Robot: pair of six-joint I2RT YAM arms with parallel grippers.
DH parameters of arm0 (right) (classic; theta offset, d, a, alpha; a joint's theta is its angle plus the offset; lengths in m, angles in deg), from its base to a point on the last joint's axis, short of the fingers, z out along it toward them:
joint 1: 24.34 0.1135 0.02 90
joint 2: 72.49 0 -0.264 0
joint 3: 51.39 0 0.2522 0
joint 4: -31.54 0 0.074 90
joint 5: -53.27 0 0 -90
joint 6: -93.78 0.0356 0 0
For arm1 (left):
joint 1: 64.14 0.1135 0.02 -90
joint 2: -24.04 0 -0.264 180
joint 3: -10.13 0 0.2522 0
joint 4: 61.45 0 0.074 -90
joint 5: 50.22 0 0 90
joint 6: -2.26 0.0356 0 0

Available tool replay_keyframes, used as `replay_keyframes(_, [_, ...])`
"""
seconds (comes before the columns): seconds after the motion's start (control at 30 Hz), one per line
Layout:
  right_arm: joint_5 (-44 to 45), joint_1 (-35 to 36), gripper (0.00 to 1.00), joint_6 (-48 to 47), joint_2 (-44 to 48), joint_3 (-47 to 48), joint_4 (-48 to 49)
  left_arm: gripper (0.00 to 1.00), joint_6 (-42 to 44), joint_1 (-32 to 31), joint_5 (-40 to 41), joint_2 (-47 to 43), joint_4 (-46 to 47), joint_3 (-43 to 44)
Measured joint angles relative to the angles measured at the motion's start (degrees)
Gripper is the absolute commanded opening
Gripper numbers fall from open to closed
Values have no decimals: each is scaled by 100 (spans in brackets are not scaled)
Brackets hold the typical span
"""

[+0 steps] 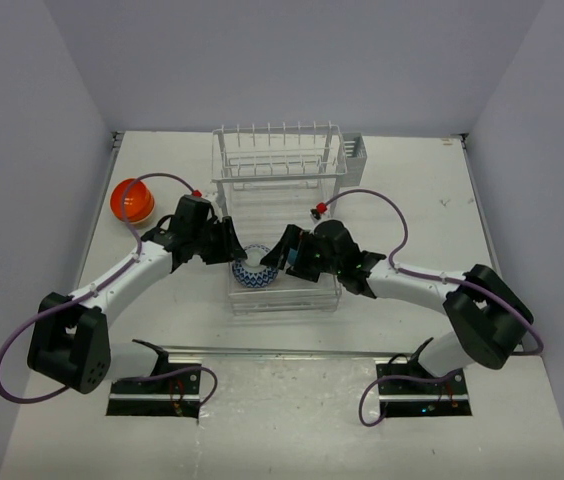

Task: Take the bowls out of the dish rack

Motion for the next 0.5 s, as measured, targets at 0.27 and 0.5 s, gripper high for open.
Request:
replay_keyframes(0.27, [-39,-59,99,-2,-28,-76,111,0,0,0,4,-7,-7,2])
replay_keyframes(0.5, [-210,-76,99,-4,-234,-83,341,0,0,0,31,-15,-44,20])
